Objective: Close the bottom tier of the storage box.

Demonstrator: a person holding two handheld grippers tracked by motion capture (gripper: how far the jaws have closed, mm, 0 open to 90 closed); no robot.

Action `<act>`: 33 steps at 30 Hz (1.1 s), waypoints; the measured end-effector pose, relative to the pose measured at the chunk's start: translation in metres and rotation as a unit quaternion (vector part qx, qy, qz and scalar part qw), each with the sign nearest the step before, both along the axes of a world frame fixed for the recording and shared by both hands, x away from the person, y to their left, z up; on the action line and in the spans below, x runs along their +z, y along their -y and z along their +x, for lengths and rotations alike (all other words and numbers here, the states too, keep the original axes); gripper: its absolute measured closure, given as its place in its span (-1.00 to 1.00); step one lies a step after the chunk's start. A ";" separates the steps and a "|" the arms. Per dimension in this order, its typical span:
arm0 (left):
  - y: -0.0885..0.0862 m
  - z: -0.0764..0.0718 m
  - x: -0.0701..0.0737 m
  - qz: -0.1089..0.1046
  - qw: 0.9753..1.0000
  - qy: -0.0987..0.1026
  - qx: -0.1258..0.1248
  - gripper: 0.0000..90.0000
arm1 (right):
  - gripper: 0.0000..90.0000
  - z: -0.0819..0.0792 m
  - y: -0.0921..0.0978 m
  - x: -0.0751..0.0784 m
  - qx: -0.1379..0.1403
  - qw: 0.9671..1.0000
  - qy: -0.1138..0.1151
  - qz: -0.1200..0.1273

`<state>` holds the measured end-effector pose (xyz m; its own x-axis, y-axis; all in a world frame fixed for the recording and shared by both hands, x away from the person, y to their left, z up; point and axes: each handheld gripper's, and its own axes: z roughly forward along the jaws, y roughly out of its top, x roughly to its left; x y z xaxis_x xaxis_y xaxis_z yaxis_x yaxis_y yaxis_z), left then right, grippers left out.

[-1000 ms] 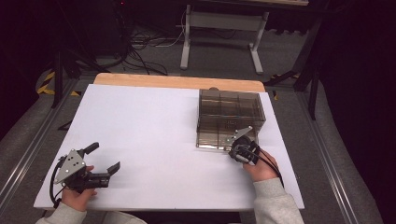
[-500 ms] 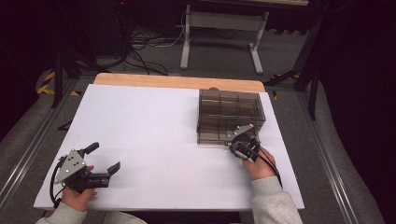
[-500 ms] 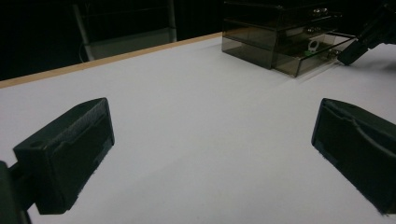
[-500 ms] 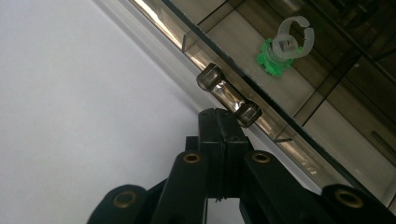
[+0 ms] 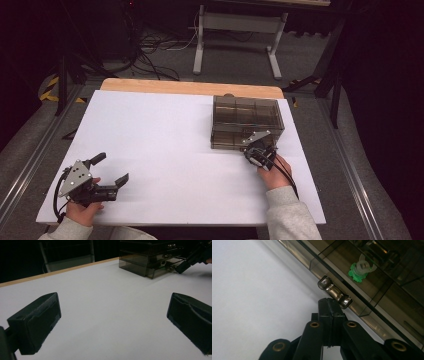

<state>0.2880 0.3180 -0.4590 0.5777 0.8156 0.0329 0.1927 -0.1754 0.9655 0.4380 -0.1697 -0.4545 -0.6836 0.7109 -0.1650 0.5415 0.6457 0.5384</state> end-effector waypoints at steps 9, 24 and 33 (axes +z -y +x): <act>0.000 0.000 0.000 0.000 1.000 0.000 0.001 -0.99 | 1.00 0.007 0.001 -0.002 -0.013 1.000 0.012 0.007; 0.000 0.000 0.000 0.000 1.000 -0.003 0.002 -0.99 | 1.00 0.016 0.000 -0.004 -0.029 0.999 0.032 0.015; 0.000 0.000 -0.001 0.000 1.000 -0.003 0.003 -0.99 | 1.00 0.019 -0.001 -0.003 -0.035 0.998 0.035 0.023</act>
<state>0.2881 0.3177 -0.4595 0.5732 0.8189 0.0297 0.1987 -0.1741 0.9645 0.4573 -0.1684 -0.4571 -0.6195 0.7650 -0.1763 0.5449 0.5807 0.6049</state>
